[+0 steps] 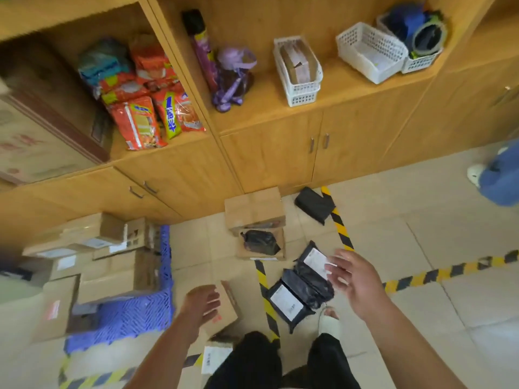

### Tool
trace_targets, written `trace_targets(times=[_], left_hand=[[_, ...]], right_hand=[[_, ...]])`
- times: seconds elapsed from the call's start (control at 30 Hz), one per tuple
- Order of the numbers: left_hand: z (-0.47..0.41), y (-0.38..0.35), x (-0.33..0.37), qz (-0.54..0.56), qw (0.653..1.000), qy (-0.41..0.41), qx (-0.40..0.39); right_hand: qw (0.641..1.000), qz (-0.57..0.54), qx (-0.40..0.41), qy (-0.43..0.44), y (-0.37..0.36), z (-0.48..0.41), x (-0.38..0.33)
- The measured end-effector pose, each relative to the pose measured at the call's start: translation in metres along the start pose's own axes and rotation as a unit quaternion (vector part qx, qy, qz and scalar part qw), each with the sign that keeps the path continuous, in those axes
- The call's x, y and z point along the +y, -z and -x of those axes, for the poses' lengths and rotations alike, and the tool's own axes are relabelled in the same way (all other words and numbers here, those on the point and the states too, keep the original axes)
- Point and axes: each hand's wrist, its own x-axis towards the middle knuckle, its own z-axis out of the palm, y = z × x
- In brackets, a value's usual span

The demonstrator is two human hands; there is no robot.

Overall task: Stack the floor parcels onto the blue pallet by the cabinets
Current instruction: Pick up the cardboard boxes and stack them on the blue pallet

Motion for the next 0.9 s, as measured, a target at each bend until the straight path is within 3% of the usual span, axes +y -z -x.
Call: trace_targets(times=[0.27,0.53,0.63,0.77,0.9], left_hand=[[-0.085,-0.032,0.033,0.042,0.996,0.061,0.049],[-0.346,-0.078,0.044,-0.034,0.992,0.106,0.064],[-0.457,-0.088,0.043,-0.097,0.99,0.083,0.052],[-0.576,-0.105,0.05,-0.146,0.987,0.044,0.042],[-0.649,-0.124,0.048,-0.148,0.988,0.034,0.036]], right_hand=[[0.991,0.122,0.001,-0.062,-0.062,-0.111,-0.043],[0.963,0.196,0.074,-0.172,-0.115,-0.335,0.011],[0.949,0.275,0.049,-0.148,-0.133,-0.433,0.054],[0.919,0.375,0.081,-0.096,-0.165,-0.542,0.099],[0.921,0.382,0.031,-0.074,-0.193,-0.609,0.123]])
